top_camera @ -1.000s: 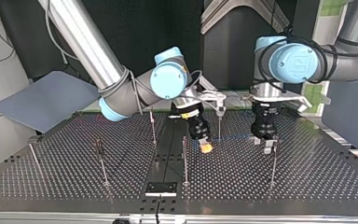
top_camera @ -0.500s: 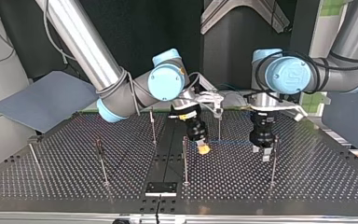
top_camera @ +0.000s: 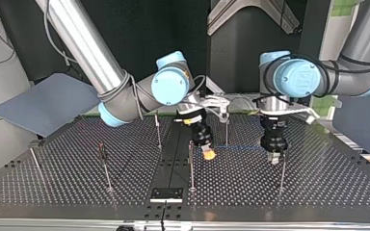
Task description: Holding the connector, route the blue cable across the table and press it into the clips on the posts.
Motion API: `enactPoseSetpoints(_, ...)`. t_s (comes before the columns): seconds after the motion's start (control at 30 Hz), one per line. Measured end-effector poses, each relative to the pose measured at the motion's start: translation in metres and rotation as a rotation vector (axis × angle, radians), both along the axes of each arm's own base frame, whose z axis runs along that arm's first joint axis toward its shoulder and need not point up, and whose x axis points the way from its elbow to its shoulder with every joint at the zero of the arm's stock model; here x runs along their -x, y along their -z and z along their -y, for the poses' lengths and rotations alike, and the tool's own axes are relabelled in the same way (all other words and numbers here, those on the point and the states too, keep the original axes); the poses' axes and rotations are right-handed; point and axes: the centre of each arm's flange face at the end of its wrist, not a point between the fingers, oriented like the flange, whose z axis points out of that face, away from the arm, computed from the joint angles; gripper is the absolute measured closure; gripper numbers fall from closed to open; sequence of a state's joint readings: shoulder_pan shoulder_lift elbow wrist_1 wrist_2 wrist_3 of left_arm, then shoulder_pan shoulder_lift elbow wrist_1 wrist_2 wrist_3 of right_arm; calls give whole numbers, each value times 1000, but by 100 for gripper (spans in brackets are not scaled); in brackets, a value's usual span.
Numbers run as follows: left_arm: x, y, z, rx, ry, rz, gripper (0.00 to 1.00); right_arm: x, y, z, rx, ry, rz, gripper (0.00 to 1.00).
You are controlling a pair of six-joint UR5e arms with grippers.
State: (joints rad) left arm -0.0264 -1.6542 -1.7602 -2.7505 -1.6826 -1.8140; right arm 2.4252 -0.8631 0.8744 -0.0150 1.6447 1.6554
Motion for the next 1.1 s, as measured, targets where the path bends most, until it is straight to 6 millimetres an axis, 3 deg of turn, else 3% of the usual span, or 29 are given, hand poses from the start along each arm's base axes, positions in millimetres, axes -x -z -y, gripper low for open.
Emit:
enactPoseSetpoints(0.43, 10, 8, 6, -22, -14, -70, 100, 1, 2, -2, -10, -1, -12, 100)
enactPoseSetpoints(0.6, 22, 18, 11, -50, -23, -121, 100, 0, 6, -5, -18, -4, -20, 100)
enactPoseSetpoints(1.1, 50, 63, 21, -36, -26, -136, 100, 12, 57, -12, -85, 3, -98, 100)
